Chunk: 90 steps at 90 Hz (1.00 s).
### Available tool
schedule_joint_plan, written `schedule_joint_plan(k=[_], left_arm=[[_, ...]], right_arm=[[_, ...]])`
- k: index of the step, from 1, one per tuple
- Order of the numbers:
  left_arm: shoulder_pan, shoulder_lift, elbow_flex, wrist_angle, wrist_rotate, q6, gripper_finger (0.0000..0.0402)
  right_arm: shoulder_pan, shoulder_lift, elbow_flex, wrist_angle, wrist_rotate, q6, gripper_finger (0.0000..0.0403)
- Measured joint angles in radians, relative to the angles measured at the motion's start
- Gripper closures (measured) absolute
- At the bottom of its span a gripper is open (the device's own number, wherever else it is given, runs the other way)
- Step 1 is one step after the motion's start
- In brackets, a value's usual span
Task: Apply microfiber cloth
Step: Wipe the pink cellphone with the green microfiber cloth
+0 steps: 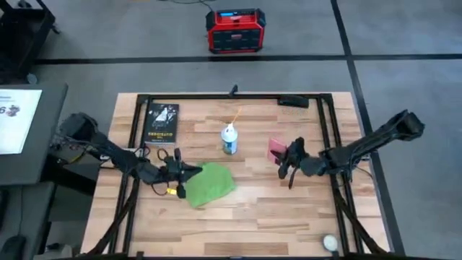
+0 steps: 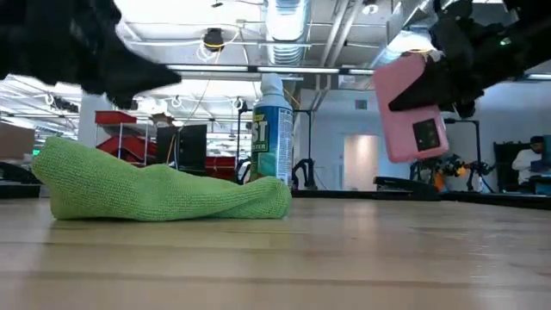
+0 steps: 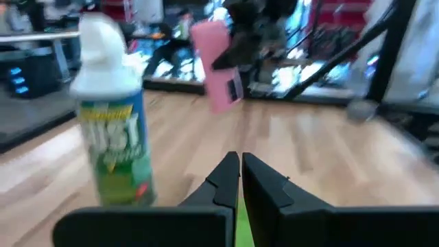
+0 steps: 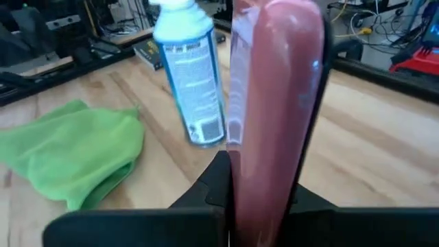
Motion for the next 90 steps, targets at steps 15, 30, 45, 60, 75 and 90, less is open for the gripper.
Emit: schedule_joint_plan(k=[15,30,45,60,75,90], left_arm=[[-0.025,0.174,0.000,0.111,-0.017,-0.132,0.0402],[-0.039,0.198,0.007,0.254,0.075,-0.083,0.0401],[-0.039,0.162,0.031,0.198,0.220,-0.086,0.0379],[-0.039,0.162,0.080,0.084,0.254,-0.151,0.0330],[-0.039,0.163,0.104,0.018,0.279,-0.193,0.0273],[-0.042,0.162,0.116,0.005,0.304,-0.211,0.0236]], right_arm=[[0.044,0.080,0.000,0.026,0.015,0.060,0.0391],[0.072,0.129,0.001,0.078,0.030,0.070,0.0391],[0.097,0.141,0.001,0.087,0.031,0.091,0.0391],[0.118,0.139,0.001,0.093,0.033,0.094,0.0391],[0.119,0.139,0.001,0.097,0.033,0.094,0.0391],[0.119,0.139,0.001,0.098,0.033,0.094,0.0391]])
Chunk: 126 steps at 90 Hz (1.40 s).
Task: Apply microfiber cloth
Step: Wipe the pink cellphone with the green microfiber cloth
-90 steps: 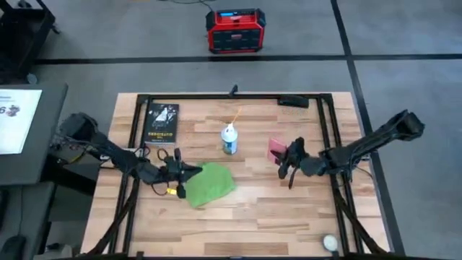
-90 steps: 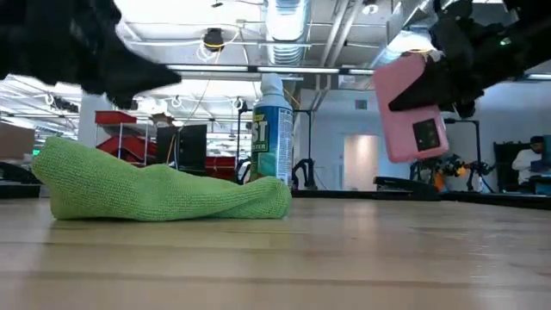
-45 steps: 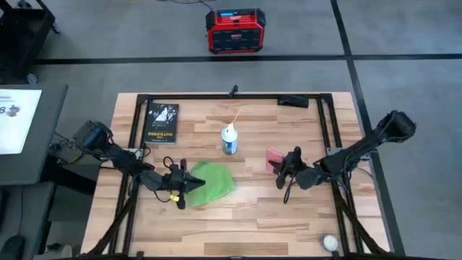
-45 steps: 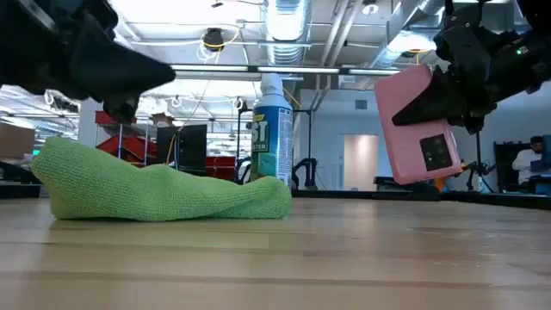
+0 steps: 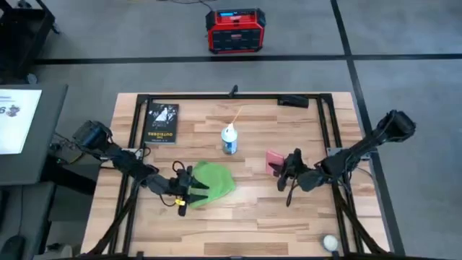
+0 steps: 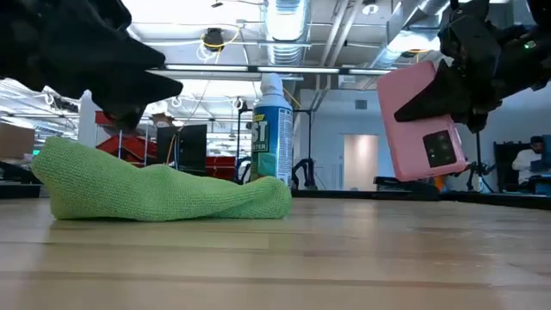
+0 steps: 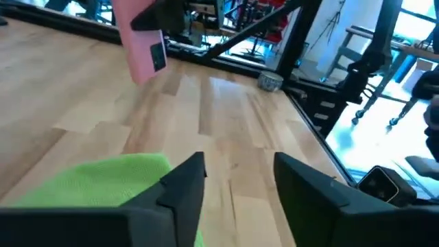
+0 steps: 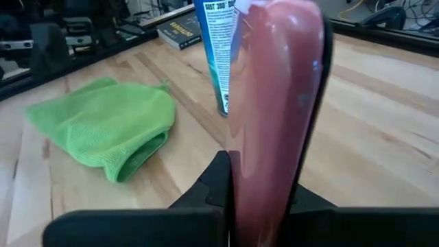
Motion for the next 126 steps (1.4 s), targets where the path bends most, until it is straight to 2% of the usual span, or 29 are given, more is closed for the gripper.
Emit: schedule_joint_plan(k=[15,37,53,71,85,95,116,126], left_arm=[[-0.017,-0.002,0.001,-0.117,0.004,-0.093,0.0232],[-0.080,-0.102,0.000,-0.487,0.003,-0.387,0.0232],[-0.139,-0.242,0.000,-0.639,-0.012,-0.429,0.0233],[-0.188,-0.359,0.000,-0.788,-0.098,-0.454,0.0233],[-0.212,-0.338,-0.001,-0.882,-0.106,-0.531,0.0233],[-0.229,-0.308,0.000,-0.894,-0.145,-0.526,0.0233],[-0.237,-0.188,0.000,-0.882,-0.202,-0.532,0.0233],[-0.237,-0.088,0.000,-0.788,-0.258,-0.514,0.0233]], right_arm=[[0.000,0.000,0.000,-0.001,0.000,0.000,0.0391],[-0.001,0.000,0.000,-0.003,-0.001,-0.001,0.0391],[-0.001,0.000,0.000,-0.003,-0.001,-0.001,0.0391],[-0.002,0.000,0.000,-0.003,0.000,-0.001,0.0391],[-0.002,0.000,0.000,-0.003,0.000,-0.001,0.0391],[-0.004,0.000,0.000,-0.002,0.000,-0.001,0.0391],[-0.004,0.000,0.000,0.010,0.000,0.000,0.0391],[-0.004,0.000,0.000,0.011,0.000,0.000,0.0391]])
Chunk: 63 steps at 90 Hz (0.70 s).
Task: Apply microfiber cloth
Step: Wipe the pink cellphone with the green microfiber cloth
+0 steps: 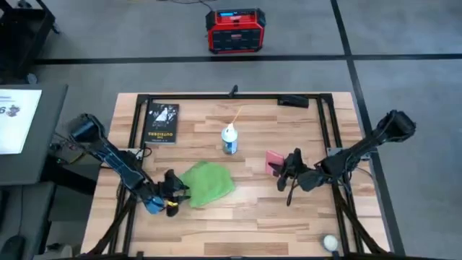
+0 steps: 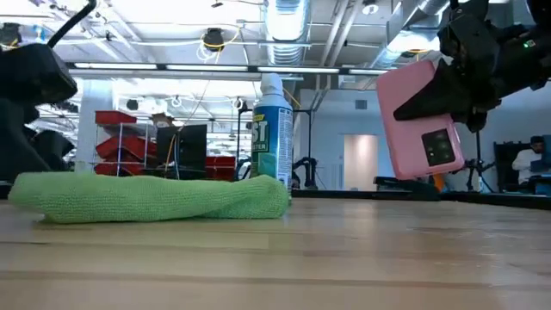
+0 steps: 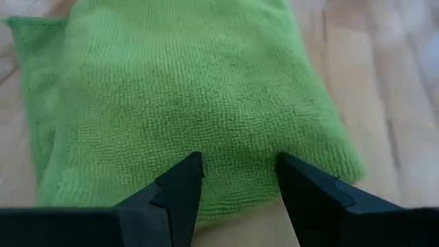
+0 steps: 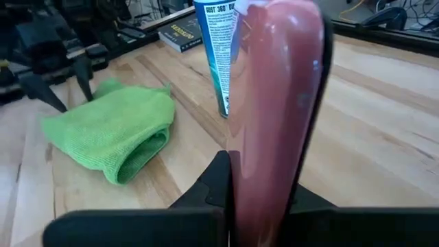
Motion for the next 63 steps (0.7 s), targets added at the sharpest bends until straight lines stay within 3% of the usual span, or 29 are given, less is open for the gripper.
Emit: schedule_joint_plan(k=[15,34,63], left_arm=[[0.006,0.178,0.000,0.263,-0.112,0.079,0.0233],[0.048,0.422,0.020,0.588,-0.174,0.121,0.0233],[0.136,0.641,0.194,0.701,-0.233,0.264,0.0233]], right_arm=[[0.000,0.000,0.000,0.000,0.008,0.000,0.0391],[0.000,0.000,0.000,0.000,0.012,0.000,0.0391],[0.001,0.000,0.000,-0.002,0.012,0.000,0.0391]])
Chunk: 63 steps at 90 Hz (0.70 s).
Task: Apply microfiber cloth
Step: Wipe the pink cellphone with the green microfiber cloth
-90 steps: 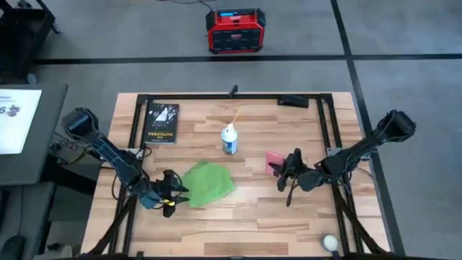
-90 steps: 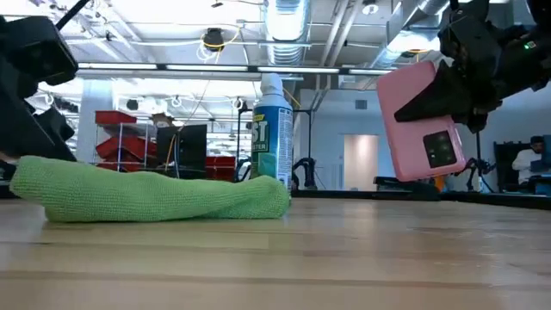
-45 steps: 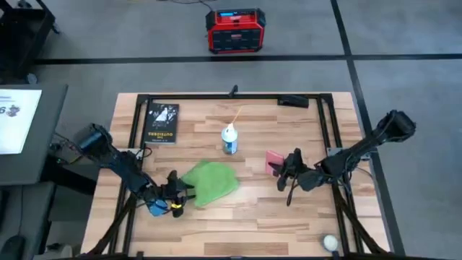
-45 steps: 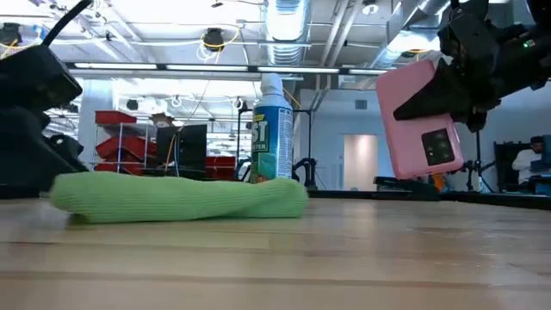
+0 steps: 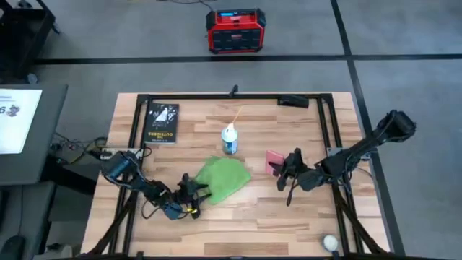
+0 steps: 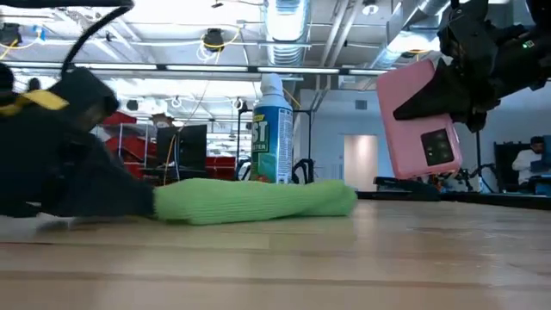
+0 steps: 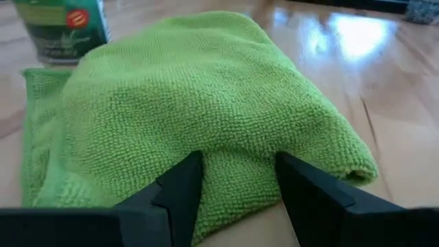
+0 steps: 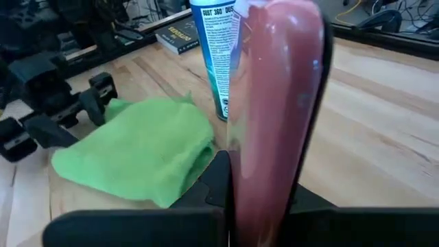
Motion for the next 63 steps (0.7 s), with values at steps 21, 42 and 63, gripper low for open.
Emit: schedule_joint_plan(k=[21,42,63], left_arm=[[0.120,0.043,0.125,-0.013,0.048,0.160,0.0247],[0.194,0.046,0.192,-0.026,0.077,0.277,0.0389],[0.203,0.043,0.220,0.055,0.043,0.384,0.0401]], right_arm=[[0.001,0.000,0.000,0.000,0.000,0.000,0.0391],[0.017,0.000,0.000,0.000,0.000,0.000,0.0391],[0.035,0.000,0.000,-0.001,0.018,0.000,0.0391]])
